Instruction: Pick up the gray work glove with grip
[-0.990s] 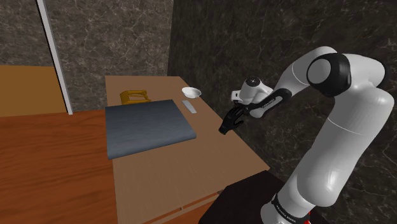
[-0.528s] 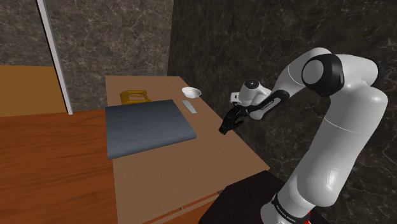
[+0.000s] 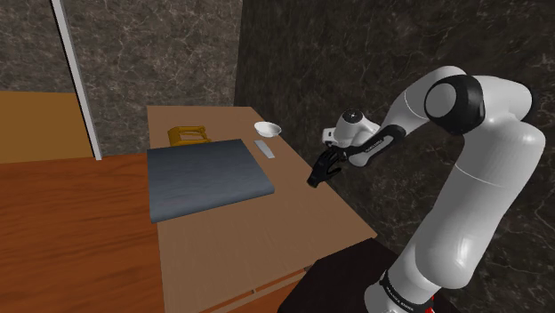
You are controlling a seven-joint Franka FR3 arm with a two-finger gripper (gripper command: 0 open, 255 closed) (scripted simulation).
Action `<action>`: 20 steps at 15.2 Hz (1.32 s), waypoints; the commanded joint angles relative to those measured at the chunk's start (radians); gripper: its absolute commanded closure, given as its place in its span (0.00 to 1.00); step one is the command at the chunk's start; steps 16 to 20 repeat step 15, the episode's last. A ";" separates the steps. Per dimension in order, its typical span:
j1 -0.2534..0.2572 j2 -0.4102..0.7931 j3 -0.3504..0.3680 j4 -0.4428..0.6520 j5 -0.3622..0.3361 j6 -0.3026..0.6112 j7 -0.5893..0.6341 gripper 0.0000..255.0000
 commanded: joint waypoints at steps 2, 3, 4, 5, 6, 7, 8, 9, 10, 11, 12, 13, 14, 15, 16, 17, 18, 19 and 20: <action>0.001 -0.041 0.007 -0.001 0.027 -0.037 -0.042 1.00; 0.002 -0.054 0.009 0.000 0.036 -0.051 -0.055 1.00; 0.004 -0.067 0.010 0.001 0.045 -0.064 -0.068 1.00; 0.005 -0.080 0.012 0.002 0.053 -0.077 -0.081 1.00; 0.007 -0.093 0.014 0.004 0.062 -0.091 -0.093 1.00; 0.008 -0.105 0.016 0.006 0.070 -0.104 -0.105 1.00; 0.010 -0.118 0.018 0.008 0.077 -0.117 -0.117 1.00; 0.012 -0.130 0.019 0.011 0.085 -0.131 -0.128 1.00; 0.014 -0.141 0.021 0.013 0.092 -0.144 -0.139 1.00; 0.016 -0.153 0.023 0.016 0.099 -0.158 -0.150 1.00; 0.018 -0.164 0.025 0.020 0.106 -0.171 -0.160 1.00; 0.019 -0.175 0.026 0.023 0.113 -0.185 -0.170 1.00; 0.020 -0.176 0.027 0.024 0.114 -0.187 -0.172 1.00; 0.020 -0.177 0.027 0.024 0.114 -0.187 -0.172 1.00; 0.020 -0.177 0.027 0.024 0.114 -0.187 -0.172 1.00; 0.020 -0.177 0.027 0.024 0.114 -0.187 -0.172 1.00; 0.020 -0.177 0.027 0.024 0.114 -0.187 -0.172 1.00; 0.020 -0.177 0.027 0.024 0.114 -0.187 -0.172 1.00; 0.020 -0.177 0.027 0.024 0.114 -0.187 -0.172 1.00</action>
